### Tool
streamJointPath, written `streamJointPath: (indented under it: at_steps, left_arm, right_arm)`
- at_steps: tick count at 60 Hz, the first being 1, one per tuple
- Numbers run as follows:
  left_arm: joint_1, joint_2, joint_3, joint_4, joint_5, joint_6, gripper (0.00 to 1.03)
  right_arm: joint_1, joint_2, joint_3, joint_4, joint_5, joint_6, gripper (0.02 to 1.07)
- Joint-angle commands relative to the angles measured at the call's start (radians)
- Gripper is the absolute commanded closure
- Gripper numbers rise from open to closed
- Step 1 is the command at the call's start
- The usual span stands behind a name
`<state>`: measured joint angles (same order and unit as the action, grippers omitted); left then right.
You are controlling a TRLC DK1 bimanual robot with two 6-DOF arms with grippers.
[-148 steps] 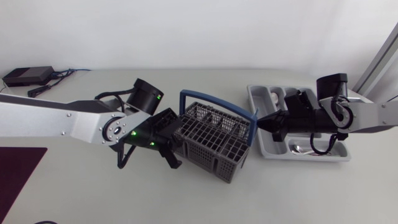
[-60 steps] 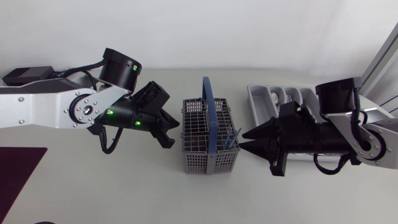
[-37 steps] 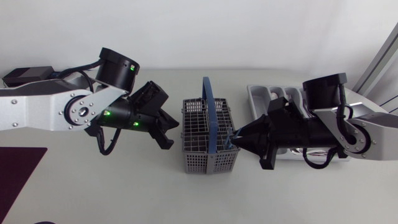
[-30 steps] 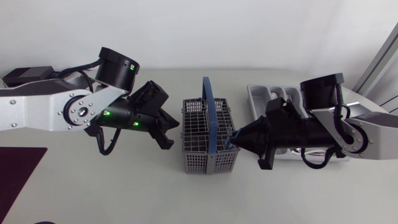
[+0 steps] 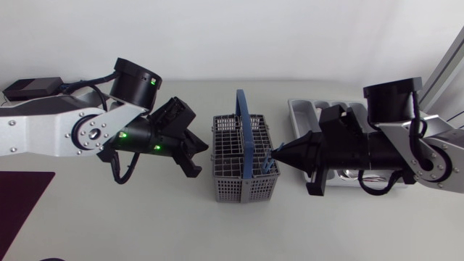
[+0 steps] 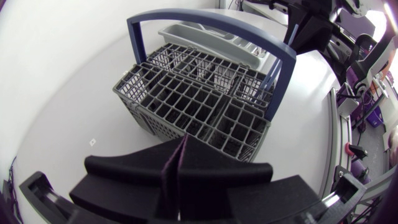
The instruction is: Unload the cutlery basket into the drawer organizer.
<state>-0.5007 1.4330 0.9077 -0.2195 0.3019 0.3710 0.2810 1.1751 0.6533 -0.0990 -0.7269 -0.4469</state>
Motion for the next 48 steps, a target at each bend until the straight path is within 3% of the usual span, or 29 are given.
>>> streamJointPath:
  at_steps: [1,16,28,38,48]
  left_arm:
    - [0.001,-0.025,-0.029,-0.003,0.005,0.022,0.89]
    - [0.005,-0.039,-0.036,-0.004,0.005,0.026,0.89]
    - [0.004,-0.055,-0.038,-0.014,0.003,0.026,0.89]
    - [0.001,-0.062,-0.038,-0.017,0.003,0.026,0.89]
    - [-0.006,-0.069,-0.044,-0.021,0.003,0.028,0.89]
  right_arm:
    - [0.004,-0.048,0.035,-0.018,0.009,0.04,1.01]
    - [-0.022,-0.241,0.129,-0.212,0.017,0.036,1.01]
    - [-0.143,-0.319,0.213,-0.407,-0.003,-0.032,1.01]
    - [-0.284,-0.252,0.281,-0.515,-0.003,-0.111,1.01]
    - [-0.355,-0.084,0.333,-0.533,0.058,-0.128,1.01]
